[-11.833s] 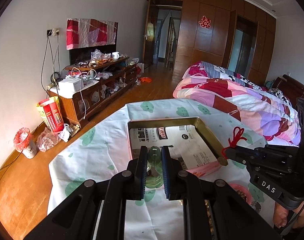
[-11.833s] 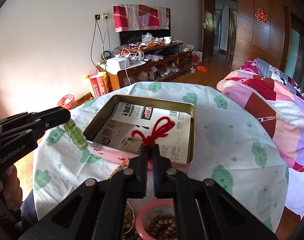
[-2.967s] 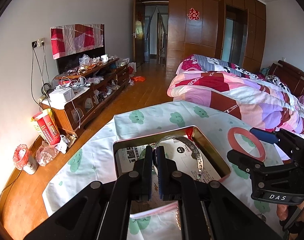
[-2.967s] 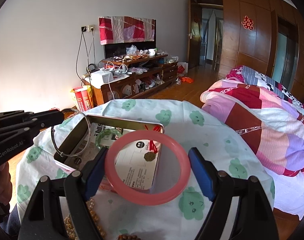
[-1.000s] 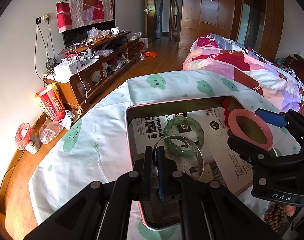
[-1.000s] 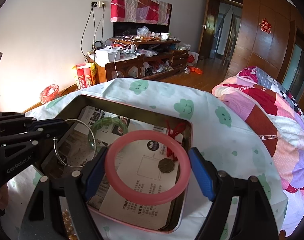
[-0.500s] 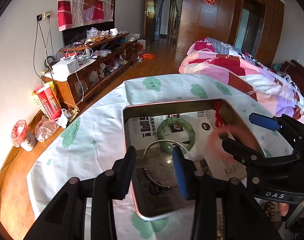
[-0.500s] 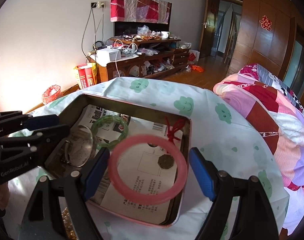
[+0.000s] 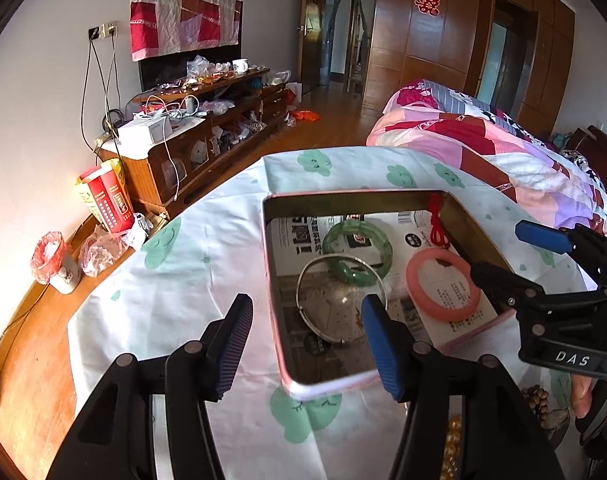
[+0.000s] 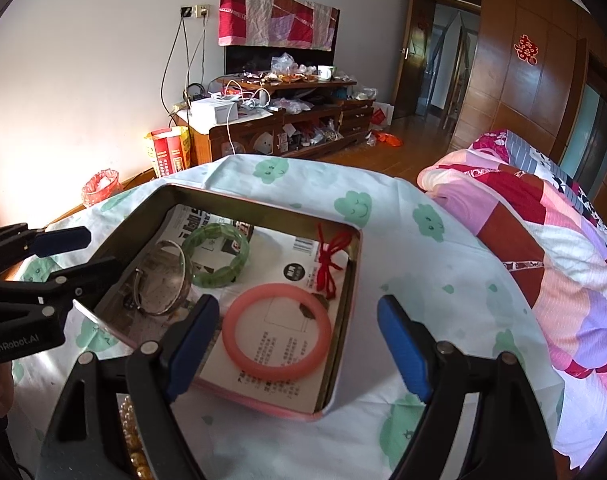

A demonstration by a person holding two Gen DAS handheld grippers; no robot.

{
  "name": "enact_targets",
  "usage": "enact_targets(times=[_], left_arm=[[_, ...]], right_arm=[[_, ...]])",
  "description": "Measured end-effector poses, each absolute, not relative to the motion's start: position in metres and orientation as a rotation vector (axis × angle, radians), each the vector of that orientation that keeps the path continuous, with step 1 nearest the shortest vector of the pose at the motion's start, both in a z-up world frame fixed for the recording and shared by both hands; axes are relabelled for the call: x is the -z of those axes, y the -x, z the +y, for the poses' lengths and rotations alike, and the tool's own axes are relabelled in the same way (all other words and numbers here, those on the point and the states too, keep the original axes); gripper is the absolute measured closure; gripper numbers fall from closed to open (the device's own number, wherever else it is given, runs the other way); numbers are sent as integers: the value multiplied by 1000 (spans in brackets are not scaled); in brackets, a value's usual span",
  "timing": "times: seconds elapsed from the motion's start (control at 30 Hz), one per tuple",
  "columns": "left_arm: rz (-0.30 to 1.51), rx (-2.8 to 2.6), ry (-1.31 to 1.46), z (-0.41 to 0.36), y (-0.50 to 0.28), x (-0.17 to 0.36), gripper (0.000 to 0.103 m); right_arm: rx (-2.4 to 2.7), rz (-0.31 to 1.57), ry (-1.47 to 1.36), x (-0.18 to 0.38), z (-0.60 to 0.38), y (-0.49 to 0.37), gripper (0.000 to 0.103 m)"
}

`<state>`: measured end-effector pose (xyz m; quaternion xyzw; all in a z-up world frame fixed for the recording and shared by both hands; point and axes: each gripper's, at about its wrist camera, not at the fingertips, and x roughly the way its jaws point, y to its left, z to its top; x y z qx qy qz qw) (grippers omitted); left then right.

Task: Organize jewelry
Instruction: 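Open the right tool to drop the pink bangle into the tin, then withdraw both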

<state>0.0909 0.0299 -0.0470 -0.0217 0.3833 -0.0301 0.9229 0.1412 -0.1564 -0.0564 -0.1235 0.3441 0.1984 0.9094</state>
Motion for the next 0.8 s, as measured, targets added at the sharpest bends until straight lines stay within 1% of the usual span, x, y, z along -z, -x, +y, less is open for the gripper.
enact_targets(times=[0.47,0.8], left_arm=[[793,59,6,19,-50,48,45],[853,99,-1,2,-28,66,45]], right_arm=[[-394,727,254,60,-172,-113,20],[-353,744,214,66,-197,-89,20]])
